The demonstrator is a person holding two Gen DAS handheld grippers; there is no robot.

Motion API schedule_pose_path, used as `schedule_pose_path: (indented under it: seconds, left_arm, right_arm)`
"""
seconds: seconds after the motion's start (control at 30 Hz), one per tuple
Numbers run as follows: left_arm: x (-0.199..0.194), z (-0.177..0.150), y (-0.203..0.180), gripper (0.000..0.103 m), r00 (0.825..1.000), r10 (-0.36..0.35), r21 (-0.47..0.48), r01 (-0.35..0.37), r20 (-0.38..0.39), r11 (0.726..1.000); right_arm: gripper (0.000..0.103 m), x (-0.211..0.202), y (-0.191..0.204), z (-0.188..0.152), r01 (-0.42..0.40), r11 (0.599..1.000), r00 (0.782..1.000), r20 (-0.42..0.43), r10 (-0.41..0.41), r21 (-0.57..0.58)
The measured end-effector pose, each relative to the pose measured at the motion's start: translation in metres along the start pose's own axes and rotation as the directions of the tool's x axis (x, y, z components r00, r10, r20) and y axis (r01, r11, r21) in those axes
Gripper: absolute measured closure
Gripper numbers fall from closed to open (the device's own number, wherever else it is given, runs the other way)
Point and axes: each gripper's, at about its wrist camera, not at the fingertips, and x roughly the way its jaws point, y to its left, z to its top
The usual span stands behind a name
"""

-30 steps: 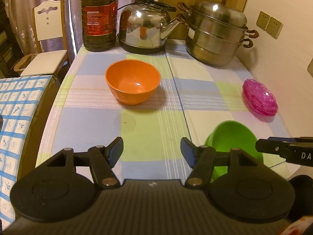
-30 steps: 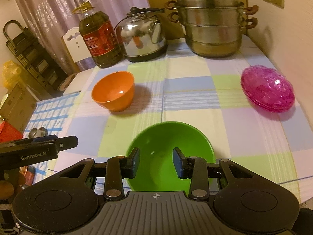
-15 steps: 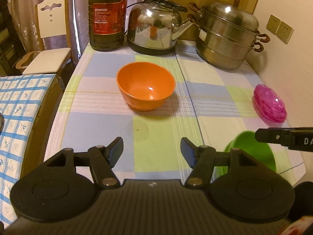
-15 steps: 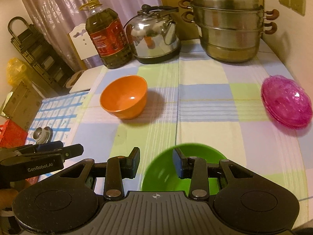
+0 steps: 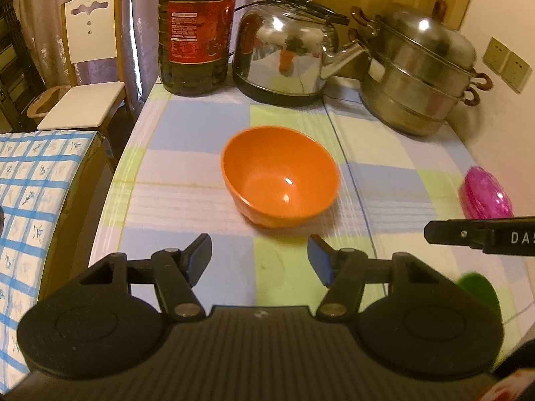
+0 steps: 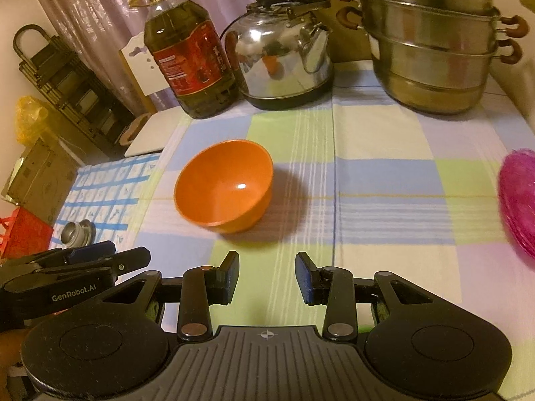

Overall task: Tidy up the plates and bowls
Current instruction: 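Move both tools to the orange bowl rim, then close both tools on the orange bowl rim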

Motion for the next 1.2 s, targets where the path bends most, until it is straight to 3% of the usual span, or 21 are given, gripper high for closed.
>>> schedule_pose_path:
  seconds: [0.47,0.73,1.03,1.2]
  left_arm:
    - [0.088,0.046,0.037,0.053,0.999,-0.013,-0.052,0.012,-0.033,0.999]
    - [0.124,0.053,0.051,0.066,0.998,-0.044,-0.092,0.040,-0.048,0.995]
    - [0.139,0.058,0.049,0.086,0.997,-0.040,-0.046,0.037,-0.070,0.998]
    - [0.143,0.058,0.048,0.093,0.995,-0.049,-0.033,0.046,-0.089,0.998]
  right_arm:
    - [0.066,0.099,-0.003,0.058,-0.028,0.999,0.997,-0.065,0.030,0.038]
    - [0.066,0.143,-0.013,0.075,-0.045,0.997,0.991,-0.120,0.053,0.069]
    - [0.066,0.168,-0.013,0.075,-0.021,0.998,0.989,-0.146,0.029,0.052]
    - [0.082,0.173,-0.011,0.073,-0.002,0.999,0.988,-0.151,0.007,0.035]
